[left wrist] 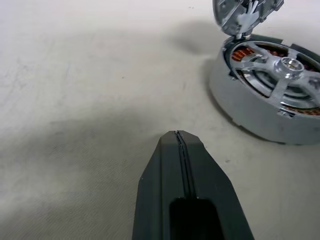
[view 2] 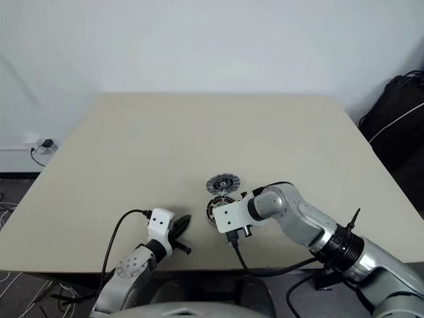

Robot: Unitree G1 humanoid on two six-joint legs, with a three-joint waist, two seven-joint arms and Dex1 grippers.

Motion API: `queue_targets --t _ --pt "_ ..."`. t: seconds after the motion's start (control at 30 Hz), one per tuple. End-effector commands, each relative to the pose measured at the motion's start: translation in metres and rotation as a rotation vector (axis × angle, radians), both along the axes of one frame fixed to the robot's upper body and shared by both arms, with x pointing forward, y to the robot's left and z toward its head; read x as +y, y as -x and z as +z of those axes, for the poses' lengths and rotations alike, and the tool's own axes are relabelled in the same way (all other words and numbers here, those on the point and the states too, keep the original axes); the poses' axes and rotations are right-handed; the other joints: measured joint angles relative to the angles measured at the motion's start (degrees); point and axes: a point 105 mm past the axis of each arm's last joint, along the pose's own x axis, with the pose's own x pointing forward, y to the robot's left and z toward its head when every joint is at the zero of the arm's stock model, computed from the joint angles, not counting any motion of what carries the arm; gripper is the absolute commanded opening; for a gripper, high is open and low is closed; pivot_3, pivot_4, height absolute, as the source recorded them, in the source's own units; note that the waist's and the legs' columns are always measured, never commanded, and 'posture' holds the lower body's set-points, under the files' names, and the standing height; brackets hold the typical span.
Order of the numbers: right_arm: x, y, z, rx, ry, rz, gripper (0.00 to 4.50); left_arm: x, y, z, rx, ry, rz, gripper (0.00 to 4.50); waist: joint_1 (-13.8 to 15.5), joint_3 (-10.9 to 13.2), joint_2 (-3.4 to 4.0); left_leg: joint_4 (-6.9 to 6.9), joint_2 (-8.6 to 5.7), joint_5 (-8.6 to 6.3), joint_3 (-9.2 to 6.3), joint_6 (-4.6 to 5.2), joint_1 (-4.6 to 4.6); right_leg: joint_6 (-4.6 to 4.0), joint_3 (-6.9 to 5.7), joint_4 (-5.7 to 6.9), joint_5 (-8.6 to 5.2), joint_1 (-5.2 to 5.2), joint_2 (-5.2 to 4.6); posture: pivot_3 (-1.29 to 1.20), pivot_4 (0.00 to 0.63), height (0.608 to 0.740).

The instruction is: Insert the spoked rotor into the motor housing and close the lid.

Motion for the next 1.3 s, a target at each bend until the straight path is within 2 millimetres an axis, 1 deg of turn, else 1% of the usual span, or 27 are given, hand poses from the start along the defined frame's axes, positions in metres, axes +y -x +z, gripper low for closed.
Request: queue_targets --t 0.03,0.13,0.33,0.53,0.63,0.7,0.77,0.93,1.03,1.13,1.3 --pt "0.001 -0.008 0.006 -0.042 0.003 0.027 1.86 -0.005 -0.005 0.017 -0.063 0.028 -0.002 0.00 -0.01 0.00 0.00 0.00 0.00 0.00 0.00 0.00 0.00 0.00 0.00 0.00 0.00 0.00 0.00 0.00 0.000 0.740" --pt "-0.001 -0.010 0.003 -0.045 0.017 0.043 1.86 -0.005 -0.005 0.017 -0.063 0.029 0.001 0.00 0.00 0.00 0.00 0.00 0.00 0.00 0.00 0.00 0.00 -0.01 0.00 0.01 0.00 0.00 0.00 0.00 0.000 0.740" --pt "-0.003 -0.010 -0.005 0.001 0.026 0.022 1.86 -0.005 -0.005 0.017 -0.064 0.037 0.011 0.00 -0.01 0.00 0.01 0.04 0.00 0.00 0.00 -0.01 0.00 -0.01 0.01 0.04 0.00 0.01 -0.01 0.00 0.000 0.740" --pt "-0.009 -0.015 -0.013 0.004 0.064 0.003 1.86 -0.004 -0.006 0.016 -0.064 0.039 0.018 0.00 0.00 -0.01 0.01 0.06 0.00 0.00 0.00 0.00 0.00 -0.01 0.01 0.05 0.01 0.01 -0.02 0.00 0.000 0.740" --pt "-0.011 -0.018 -0.015 -0.007 0.067 -0.014 1.24 -0.004 -0.006 0.016 -0.064 0.040 0.019 0.00 -0.02 -0.02 0.01 0.07 0.01 0.01 0.00 -0.01 0.00 -0.01 0.01 0.07 0.01 0.01 -0.01 0.00 0.000 0.740" --pt "-0.014 -0.018 -0.016 -0.012 0.075 -0.018 0.57 -0.004 -0.006 0.016 -0.065 0.042 0.020 0.00 -0.08 -0.05 -0.02 0.09 0.02 0.02 0.00 -0.03 0.01 -0.01 0.00 0.08 0.01 0.02 -0.01 0.00 0.000 0.740" --pt "-0.015 -0.019 -0.016 -0.017 0.075 -0.023 0.12 -0.004 -0.006 0.016 -0.066 0.043 0.020 0.00 -0.09 -0.04 -0.01 0.12 0.03 0.02 0.00 -0.04 0.05 -0.01 0.00 0.11 0.01 0.06 -0.01 0.00 0.000 0.740" --pt "-0.015 -0.020 -0.014 -0.028 0.056 -0.045 0.10 -0.005 -0.007 0.015 -0.065 0.044 0.016 0.00 -0.05 -0.06 0.00 0.17 0.03 0.04 0.00 -0.07 0.05 0.04 0.03 0.12 0.05 0.07 -0.02 0.00 0.000 0.740" --pt "-0.012 -0.018 -0.011 0.001 0.010 -0.094 0.10 -0.005 -0.007 0.014 -0.064 0.043 0.012 0.00 -0.02 -0.06 0.00 0.17 0.03 0.04 0.00 -0.07 0.04 0.04 0.03 0.12 0.05 0.07 -0.02 0.00 0.000 0.740" --pt "-0.005 -0.011 -0.005 0.086 -0.070 -0.154 0.10 -0.005 -0.007 0.013 -0.063 0.043 0.010 0.00 0.00 -0.06 0.00 0.17 0.03 0.04 0.00 -0.07 0.04 0.03 0.02 0.12 0.06 0.06 -0.02 0.00 0.000 0.740" --pt "0.004 -0.001 0.000 0.256 -0.198 -0.360 0.10 -0.006 -0.007 0.011 -0.059 0.045 0.006 0.00 0.04 -0.05 0.02 0.15 0.03 0.00 -0.02 0.00 0.00 -0.04 0.01 0.11 0.04 0.01 -0.02 0.00 0.000 0.740"
